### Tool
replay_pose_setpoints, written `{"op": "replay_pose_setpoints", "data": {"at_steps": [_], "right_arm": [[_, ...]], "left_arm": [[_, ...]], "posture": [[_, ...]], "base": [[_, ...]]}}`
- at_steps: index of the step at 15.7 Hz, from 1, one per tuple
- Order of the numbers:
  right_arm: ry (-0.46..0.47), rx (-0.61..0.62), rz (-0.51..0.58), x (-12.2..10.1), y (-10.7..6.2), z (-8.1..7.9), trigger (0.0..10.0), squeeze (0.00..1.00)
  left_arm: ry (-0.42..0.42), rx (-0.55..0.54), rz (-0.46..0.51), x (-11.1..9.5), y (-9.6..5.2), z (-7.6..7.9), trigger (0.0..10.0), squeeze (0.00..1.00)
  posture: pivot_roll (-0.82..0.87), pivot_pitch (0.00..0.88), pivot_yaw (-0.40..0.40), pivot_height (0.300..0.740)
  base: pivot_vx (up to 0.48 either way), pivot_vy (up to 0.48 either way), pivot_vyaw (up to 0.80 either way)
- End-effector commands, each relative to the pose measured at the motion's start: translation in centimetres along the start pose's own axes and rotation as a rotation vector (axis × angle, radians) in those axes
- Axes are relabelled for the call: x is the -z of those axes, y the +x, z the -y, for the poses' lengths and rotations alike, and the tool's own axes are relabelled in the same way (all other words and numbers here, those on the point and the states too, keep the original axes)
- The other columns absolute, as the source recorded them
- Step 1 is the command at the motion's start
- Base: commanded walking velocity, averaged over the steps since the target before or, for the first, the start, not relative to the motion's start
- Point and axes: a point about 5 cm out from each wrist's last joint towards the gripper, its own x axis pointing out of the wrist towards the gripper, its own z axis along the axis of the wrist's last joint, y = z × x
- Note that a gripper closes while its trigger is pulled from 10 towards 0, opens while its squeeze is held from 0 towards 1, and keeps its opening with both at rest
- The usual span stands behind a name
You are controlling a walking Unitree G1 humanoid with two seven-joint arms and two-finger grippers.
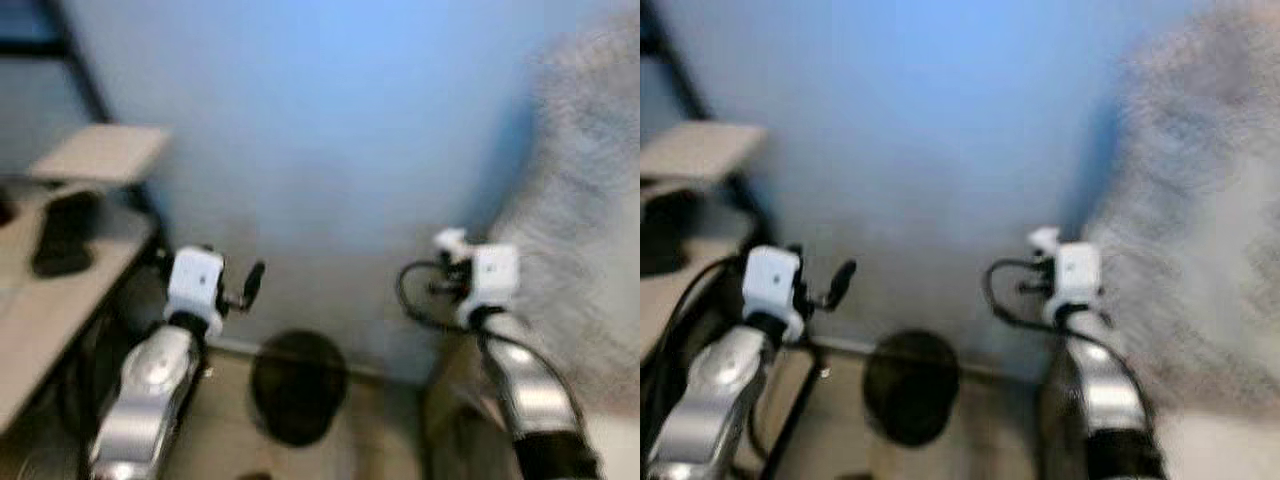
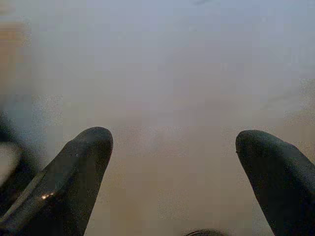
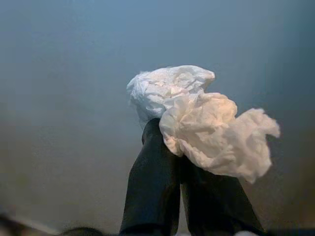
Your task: Clean up the room
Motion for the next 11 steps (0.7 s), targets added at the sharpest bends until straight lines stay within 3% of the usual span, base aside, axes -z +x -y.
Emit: {"op": "replay_pose_setpoints", "data": {"at_steps": [1, 2, 4, 8, 11], "right_arm": [[0.019, -0.005, 0.011, -0.2, 0.2, -0.1, 10.0, 0.0], [0.053, -0.006, 0.009, -0.2, 0.2, 0.0, 10.0, 0.0], [-0.012, -0.035, 0.012, -0.3, 0.3, 0.0, 10.0, 0.0], [-0.015, -0.075, 0.008, -0.2, 0.4, -0.4, 10.0, 0.0], [-0.035, -0.138, 0.001, 0.0, 0.2, -1.1, 10.0, 0.0]], "left_arm": [[0.01, 0.006, 0.01, -0.2, 0.0, 0.1, 10.0, 0.0], [0.012, 0.009, 0.008, -0.2, 0.0, 0.1, 10.0, 0.0], [0.012, 0.007, 0.015, -0.3, 0.0, 0.1, 10.0, 0.0], [0.022, 0.008, 0.012, -0.3, 0.1, -0.1, 10.0, 0.0], [0.021, 0.005, 0.01, -0.2, -0.1, -0.1, 10.0, 0.0]], "posture": [[0.07, 0.0, 0.012, 0.74], [0.07, 0.0, 0.012, 0.74], [0.07, 0.0, 0.015, 0.74], [0.07, 0.0, 0.017, 0.74], [0.07, 0.0, 0.016, 0.74]], "base": [[0.368, 0.0, 0.0], [0.371, 0.0, 0.0], [0.371, 0.0, 0.0], [0.372, 0.0, 0.0], [0.371, 0.0, 0.8]]}}
